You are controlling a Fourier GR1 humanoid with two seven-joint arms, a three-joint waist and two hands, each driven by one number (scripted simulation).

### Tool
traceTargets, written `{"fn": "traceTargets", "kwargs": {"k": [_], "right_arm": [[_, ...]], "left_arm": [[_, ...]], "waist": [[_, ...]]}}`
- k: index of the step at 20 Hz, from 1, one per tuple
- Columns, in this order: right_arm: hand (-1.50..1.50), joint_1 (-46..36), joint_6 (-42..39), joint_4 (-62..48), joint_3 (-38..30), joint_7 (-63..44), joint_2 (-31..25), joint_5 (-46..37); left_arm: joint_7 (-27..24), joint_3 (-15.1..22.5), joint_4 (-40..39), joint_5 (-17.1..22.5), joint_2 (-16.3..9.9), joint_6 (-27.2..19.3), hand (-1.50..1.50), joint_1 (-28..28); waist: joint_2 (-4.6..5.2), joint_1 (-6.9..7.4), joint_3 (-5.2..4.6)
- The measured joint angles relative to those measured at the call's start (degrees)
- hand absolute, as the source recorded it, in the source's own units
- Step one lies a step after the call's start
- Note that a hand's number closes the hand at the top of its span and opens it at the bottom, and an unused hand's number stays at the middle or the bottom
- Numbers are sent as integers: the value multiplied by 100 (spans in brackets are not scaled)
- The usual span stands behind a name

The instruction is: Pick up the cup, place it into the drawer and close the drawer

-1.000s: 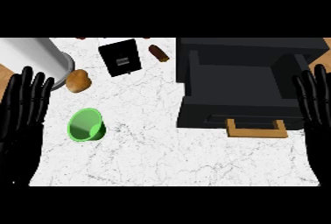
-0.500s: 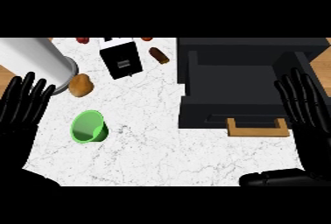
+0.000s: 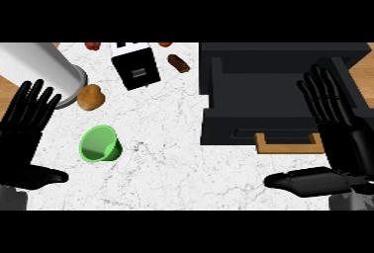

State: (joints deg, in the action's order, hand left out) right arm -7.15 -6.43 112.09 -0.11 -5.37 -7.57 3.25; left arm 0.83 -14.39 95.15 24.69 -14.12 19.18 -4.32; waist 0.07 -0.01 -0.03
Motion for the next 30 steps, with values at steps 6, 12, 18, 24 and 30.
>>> {"fn": "traceTargets", "kwargs": {"k": [6,12,18,24,30], "right_arm": [[-150,-275,-89,-216,-186,42,-62,73],[-150,-355,-123,-339,-229,174,-71,-20],[-150,-432,-192,-364,-327,154,-103,37],[-150,-672,-229,-367,-494,-88,-187,188],[-150,-831,-260,-405,-491,-198,-213,208]], "left_arm": [[-759,-64,-1090,-482,-6,305,-150,48],[-1549,-121,-2410,-1060,-65,321,-150,-221],[-2602,-171,-3999,-1572,-195,405,-150,-572],[-3592,-216,-5551,-1977,-382,391,-150,-1075],[-4585,-216,-7143,-2393,-474,155,-150,-1659]], "waist": [[0,-5,1],[1,-18,0],[5,-28,-1],[7,-40,-3],[22,-80,-8]]}}
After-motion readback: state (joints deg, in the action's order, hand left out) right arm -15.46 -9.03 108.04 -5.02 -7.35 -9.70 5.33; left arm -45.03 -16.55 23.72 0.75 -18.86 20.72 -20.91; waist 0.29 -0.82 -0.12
